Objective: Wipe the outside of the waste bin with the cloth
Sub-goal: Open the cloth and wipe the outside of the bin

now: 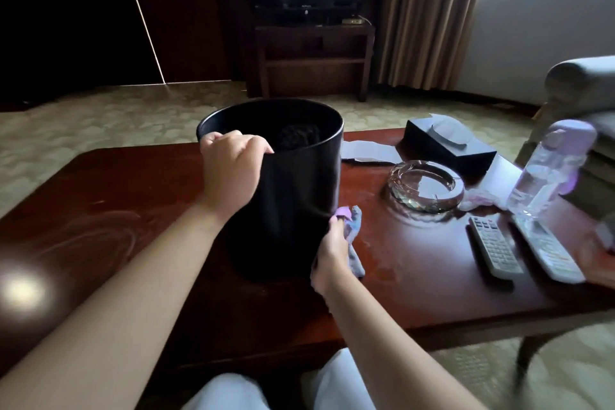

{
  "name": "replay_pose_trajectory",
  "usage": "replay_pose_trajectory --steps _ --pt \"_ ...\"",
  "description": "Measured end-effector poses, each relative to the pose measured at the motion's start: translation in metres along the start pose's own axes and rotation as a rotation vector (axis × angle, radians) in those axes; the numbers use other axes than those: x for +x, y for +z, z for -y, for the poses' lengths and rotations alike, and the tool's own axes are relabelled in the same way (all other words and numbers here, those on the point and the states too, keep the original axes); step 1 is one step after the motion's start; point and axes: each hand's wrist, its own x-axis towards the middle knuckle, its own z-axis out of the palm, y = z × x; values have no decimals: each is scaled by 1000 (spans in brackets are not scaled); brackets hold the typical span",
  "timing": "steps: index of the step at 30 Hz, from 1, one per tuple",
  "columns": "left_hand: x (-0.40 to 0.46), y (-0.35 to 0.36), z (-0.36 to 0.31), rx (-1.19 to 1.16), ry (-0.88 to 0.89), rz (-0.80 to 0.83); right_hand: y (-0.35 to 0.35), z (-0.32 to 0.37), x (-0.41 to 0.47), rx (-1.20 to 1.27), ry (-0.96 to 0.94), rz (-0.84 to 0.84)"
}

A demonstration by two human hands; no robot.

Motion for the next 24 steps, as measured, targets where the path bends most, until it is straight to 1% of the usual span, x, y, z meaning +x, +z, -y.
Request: replay_pose_trajectory --steps 1,2,3,5,6,8,9,10,11,12,13,15,16,17,18,20,21,22,23,24 --pt "0 0 2 -11 24 0 2 8 -10 -43 -176 83" --pt "1 -1 2 -41 1 35 4 19 -16 -43 -322 142" --pt "2 -2 3 -80 -40 53 3 35 -21 -39 -433 162" --pt "4 -3 5 -169 -97 89 -1 69 -25 107 -551 197" --pt "4 -4 6 -196 -105 102 -4 77 -19 108 -584 208" --pt "5 -8 9 -241 -142 120 -7 85 -6 48 -542 189" --pt "6 -9 9 -273 -165 118 -8 78 2 35 -484 181" --pt "7 -13 11 -280 -168 122 -7 67 10 50 -351 132" --pt "6 -12 14 -265 -148 119 -8 52 14 74 -194 47" --pt "5 -9 15 -227 -125 126 -8 36 17 82 -79 -29" --pt "4 -7 12 -166 -117 123 -8 22 15 65 -26 -29" --pt "2 -2 -5 -78 -210 71 -4 9 3 72 -29 32" --pt "2 0 -17 -70 -264 34 0 8 -3 103 -62 24" --pt "3 3 -28 -79 -306 14 1 13 -12 143 -135 37" --pt "5 5 -36 -117 -356 13 4 21 -19 169 -254 73" --pt "10 7 -43 -194 -450 17 8 43 -38 105 -587 160" --pt "9 6 -43 -201 -449 16 9 56 -43 48 -741 171" --pt "8 4 -42 -177 -403 4 10 67 -43 23 -877 175" --pt "6 2 -37 -148 -345 -6 11 74 -33 25 -965 179" --pt "5 0 -28 -144 -312 -12 12 82 -22 89 -954 215"
